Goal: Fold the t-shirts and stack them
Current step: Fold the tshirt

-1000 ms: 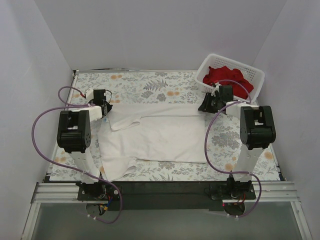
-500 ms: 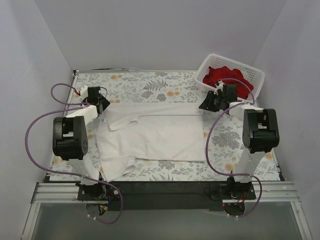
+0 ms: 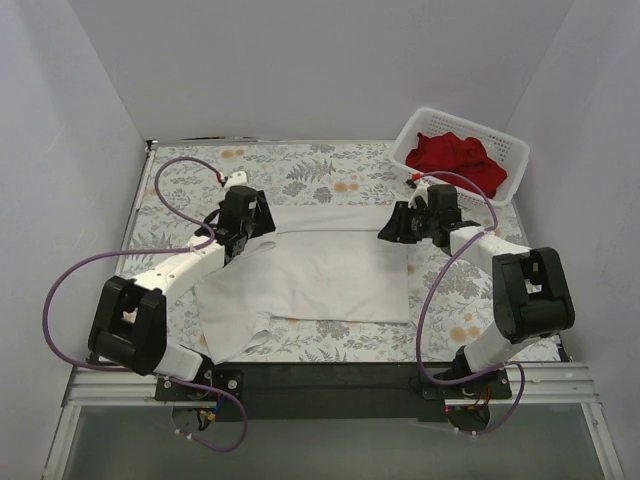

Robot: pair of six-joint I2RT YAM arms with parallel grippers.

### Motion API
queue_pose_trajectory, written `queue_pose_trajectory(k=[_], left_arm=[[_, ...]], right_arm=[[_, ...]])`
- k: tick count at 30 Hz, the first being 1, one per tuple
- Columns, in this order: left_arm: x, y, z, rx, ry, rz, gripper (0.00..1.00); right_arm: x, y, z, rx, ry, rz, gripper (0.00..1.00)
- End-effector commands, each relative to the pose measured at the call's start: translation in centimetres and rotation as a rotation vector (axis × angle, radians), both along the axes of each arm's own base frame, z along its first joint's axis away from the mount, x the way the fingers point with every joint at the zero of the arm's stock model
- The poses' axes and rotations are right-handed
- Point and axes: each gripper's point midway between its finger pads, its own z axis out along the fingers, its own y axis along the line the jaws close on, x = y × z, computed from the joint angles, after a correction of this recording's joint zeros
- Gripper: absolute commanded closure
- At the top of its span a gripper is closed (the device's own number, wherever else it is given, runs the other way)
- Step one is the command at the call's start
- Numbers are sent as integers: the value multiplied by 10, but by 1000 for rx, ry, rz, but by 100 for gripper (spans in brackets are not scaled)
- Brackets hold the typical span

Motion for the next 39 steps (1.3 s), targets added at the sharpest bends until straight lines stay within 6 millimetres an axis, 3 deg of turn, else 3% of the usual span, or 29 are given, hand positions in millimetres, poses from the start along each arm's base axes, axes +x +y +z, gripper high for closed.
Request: queue_pose_trajectory(k=[1,5,16,26,31,39], left_arm=[[-10,-8,-18,132,43,-83,43],[0,-22,-30,228,59,-134,44],[21,-43,-52,368,80,-161,52],[12,-42,-70,440,141,-140,55],[7,-43,-81,454,182,-135,61],[2,-51,-81,435,187,-146,76]], right_arm=[[-18,15,6,-3,-46,61,59],[-35,24,2,-3,-46,100,59],[-46,19,-5,-18,-49,107,59],[-47,19,-7,-22,-52,109,59],[-47,18,-7,-23,-53,106,59],[-47,17,-8,-27,-55,103,59]])
